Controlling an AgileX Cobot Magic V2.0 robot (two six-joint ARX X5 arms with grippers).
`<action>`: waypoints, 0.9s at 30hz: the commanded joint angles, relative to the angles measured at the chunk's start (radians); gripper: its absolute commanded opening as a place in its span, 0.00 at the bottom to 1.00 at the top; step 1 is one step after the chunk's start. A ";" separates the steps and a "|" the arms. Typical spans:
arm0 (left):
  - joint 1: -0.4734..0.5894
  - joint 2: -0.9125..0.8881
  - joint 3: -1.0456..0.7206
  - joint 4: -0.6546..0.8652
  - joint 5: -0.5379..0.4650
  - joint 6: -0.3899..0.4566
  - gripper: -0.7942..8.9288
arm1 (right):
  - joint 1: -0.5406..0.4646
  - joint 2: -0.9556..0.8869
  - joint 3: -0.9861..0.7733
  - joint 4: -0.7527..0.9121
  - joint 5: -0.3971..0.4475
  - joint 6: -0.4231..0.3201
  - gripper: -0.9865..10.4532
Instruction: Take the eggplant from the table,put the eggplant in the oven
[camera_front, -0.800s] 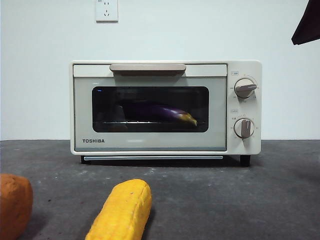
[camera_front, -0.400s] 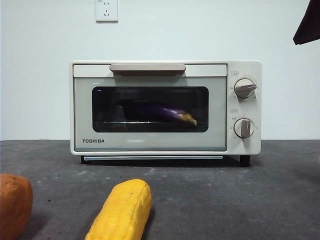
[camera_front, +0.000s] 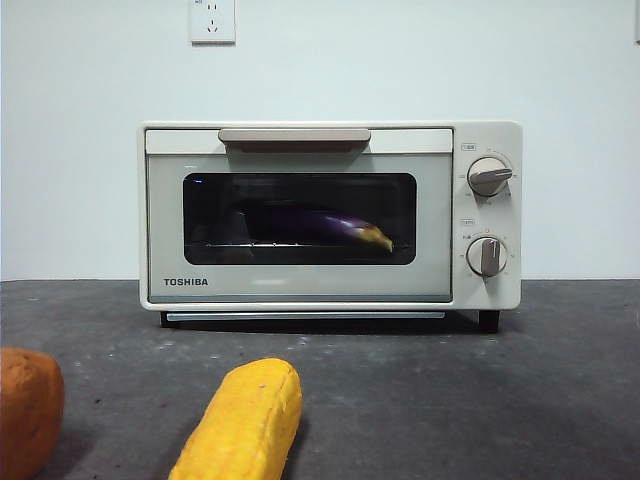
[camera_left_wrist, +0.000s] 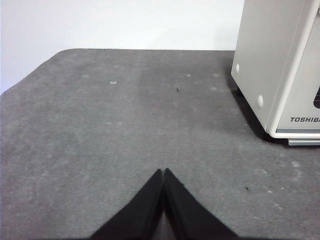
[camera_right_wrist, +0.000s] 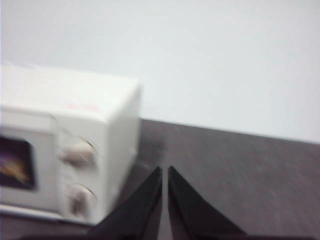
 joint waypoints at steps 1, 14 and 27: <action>0.001 0.000 -0.026 -0.005 0.001 -0.006 0.09 | -0.115 -0.068 -0.074 0.013 -0.065 -0.010 0.09; 0.001 0.000 -0.026 -0.005 0.001 -0.006 0.09 | -0.258 -0.246 -0.276 -0.063 -0.102 0.045 0.09; 0.001 0.000 -0.026 -0.005 0.001 -0.006 0.09 | -0.253 -0.248 -0.292 -0.126 -0.161 0.147 0.09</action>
